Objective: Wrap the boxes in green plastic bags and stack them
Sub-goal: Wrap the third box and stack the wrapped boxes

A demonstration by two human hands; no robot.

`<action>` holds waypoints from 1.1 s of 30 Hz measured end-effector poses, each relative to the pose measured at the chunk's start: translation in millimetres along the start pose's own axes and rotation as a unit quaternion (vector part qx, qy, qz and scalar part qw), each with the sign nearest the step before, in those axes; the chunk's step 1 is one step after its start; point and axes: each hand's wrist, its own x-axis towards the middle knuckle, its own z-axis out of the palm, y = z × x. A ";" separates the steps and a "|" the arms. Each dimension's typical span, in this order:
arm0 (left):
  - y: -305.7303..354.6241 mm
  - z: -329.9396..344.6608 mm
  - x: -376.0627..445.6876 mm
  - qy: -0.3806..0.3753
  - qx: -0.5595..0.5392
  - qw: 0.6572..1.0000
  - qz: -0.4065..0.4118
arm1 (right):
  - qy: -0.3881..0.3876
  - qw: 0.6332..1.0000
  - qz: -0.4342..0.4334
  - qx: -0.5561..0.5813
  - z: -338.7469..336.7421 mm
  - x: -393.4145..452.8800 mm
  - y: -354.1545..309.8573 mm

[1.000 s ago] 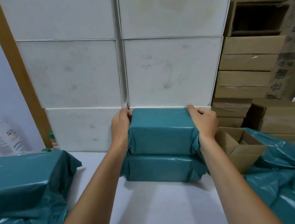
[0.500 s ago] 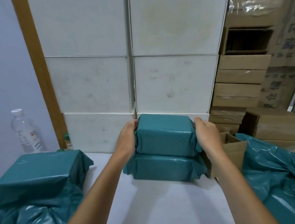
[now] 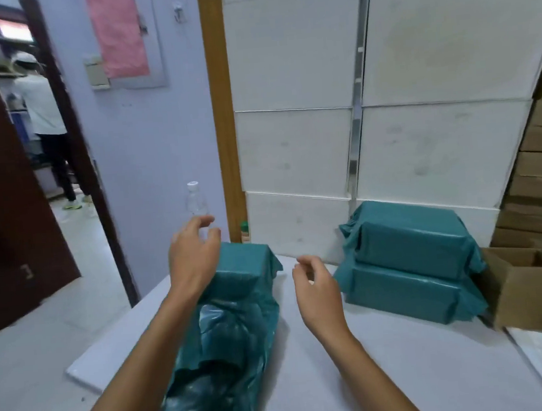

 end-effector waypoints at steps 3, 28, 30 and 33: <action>-51.3 -27.2 8.0 -0.028 0.050 0.993 -0.100 | -0.050 0.997 0.062 0.000 35.6 2.3 1.6; -50.1 -10.4 -62.7 -0.135 -0.103 0.977 -0.126 | -0.013 0.998 0.057 0.018 -1.9 -29.9 7.4; -37.3 -6.8 -82.5 -0.152 -0.118 0.974 -0.117 | 0.006 0.998 0.056 0.018 -28.6 -44.8 13.5; -15.6 3.2 -115.2 -0.182 -0.129 0.970 -0.101 | 0.035 0.997 0.065 0.019 -69.1 -67.3 24.4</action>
